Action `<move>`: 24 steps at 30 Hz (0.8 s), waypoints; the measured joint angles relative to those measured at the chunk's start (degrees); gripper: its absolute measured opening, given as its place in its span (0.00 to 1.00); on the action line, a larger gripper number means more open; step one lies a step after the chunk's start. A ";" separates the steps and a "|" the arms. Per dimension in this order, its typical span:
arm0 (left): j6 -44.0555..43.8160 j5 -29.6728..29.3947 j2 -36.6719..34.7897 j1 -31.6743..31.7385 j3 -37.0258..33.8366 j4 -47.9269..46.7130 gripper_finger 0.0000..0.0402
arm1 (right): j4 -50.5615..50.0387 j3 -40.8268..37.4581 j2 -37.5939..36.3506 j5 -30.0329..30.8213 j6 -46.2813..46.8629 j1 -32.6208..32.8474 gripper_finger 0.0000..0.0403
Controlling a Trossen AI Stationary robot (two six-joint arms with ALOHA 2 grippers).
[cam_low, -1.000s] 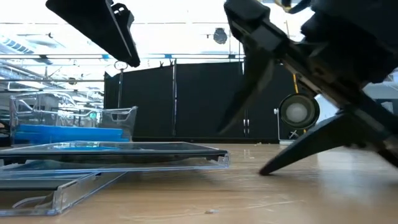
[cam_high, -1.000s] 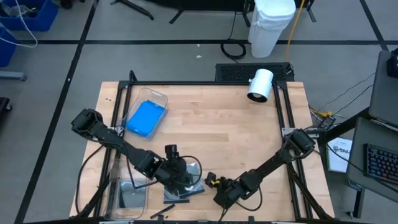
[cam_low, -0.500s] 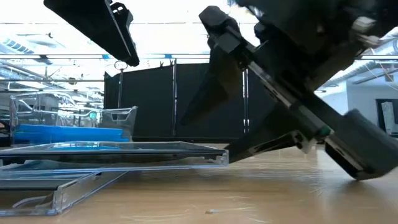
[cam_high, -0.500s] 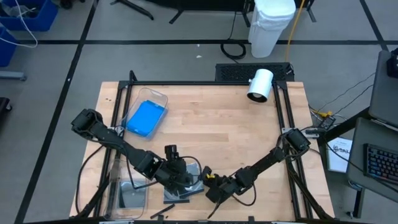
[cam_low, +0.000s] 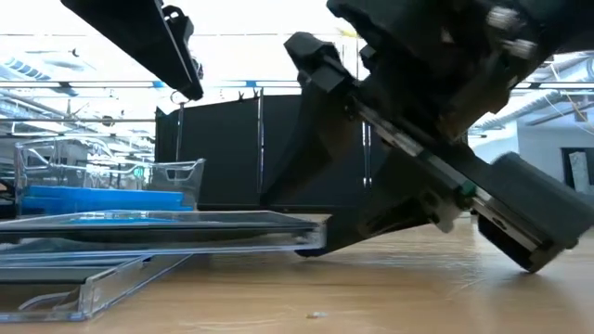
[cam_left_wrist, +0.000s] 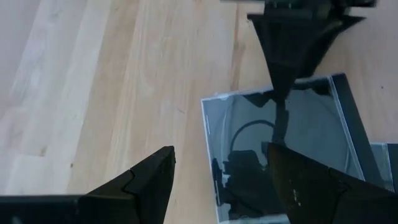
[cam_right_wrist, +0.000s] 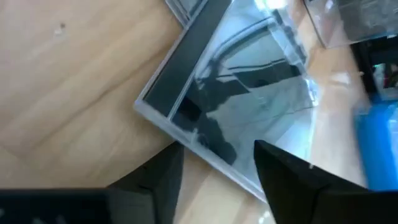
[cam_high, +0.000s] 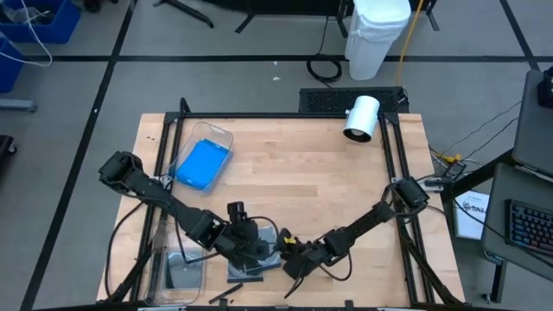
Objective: Pick & place jewel cases by type
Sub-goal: Put the top black CD case into the bottom transparent bin
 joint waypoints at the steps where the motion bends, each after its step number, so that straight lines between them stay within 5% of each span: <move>1: -0.10 -0.10 0.00 0.00 0.00 0.00 0.64 | 0.38 0.00 0.02 -1.14 0.60 -0.28 0.45; 9: -0.12 -1.66 0.00 0.00 0.00 0.02 0.64 | 4.36 -0.11 0.22 -4.53 1.64 -1.17 0.04; 24: -3.42 1.90 0.00 -2.44 -0.02 -3.63 0.64 | 7.08 -0.15 0.34 -4.28 2.20 -0.50 0.00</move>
